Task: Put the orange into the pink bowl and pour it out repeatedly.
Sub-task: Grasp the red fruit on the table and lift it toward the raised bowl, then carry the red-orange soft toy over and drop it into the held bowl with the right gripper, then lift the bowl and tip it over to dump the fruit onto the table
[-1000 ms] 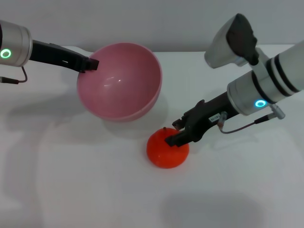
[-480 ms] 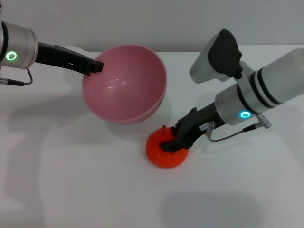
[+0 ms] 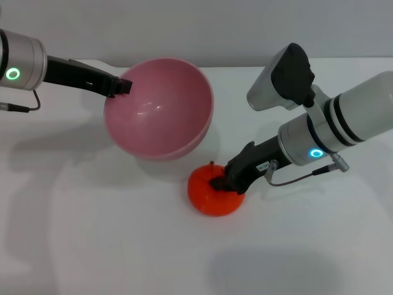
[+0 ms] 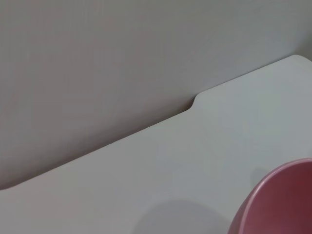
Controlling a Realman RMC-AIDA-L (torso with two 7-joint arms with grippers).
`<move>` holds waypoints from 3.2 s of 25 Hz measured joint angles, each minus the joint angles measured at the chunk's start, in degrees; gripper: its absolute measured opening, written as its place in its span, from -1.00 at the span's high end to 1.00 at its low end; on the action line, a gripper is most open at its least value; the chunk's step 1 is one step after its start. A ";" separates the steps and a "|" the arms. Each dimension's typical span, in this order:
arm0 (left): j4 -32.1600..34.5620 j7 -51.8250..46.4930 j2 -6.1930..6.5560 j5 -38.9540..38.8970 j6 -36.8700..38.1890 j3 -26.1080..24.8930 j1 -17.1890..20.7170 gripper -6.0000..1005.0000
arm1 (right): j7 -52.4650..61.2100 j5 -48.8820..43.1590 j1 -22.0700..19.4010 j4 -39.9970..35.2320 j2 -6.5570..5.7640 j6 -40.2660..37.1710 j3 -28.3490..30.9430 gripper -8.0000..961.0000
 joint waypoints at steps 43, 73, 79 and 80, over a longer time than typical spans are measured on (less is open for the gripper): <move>-2.61 0.15 -1.25 -0.72 0.47 4.84 -0.28 0.90 | 8.72 4.65 -9.53 -46.45 -0.43 -14.91 6.83 0.90; -3.06 0.42 -1.32 -1.47 -0.30 6.91 -1.40 0.90 | -1.11 11.12 -15.20 -45.42 0.07 -9.02 6.08 -0.27; -3.08 0.01 -1.32 -1.48 -3.10 8.52 -1.39 0.90 | -30.20 44.41 -28.01 -40.72 0.01 -5.34 8.06 -0.27; -3.09 0.00 -1.36 -1.49 -3.59 8.98 -1.39 0.90 | -37.38 52.35 -30.50 -38.30 -0.06 -5.47 7.74 -0.27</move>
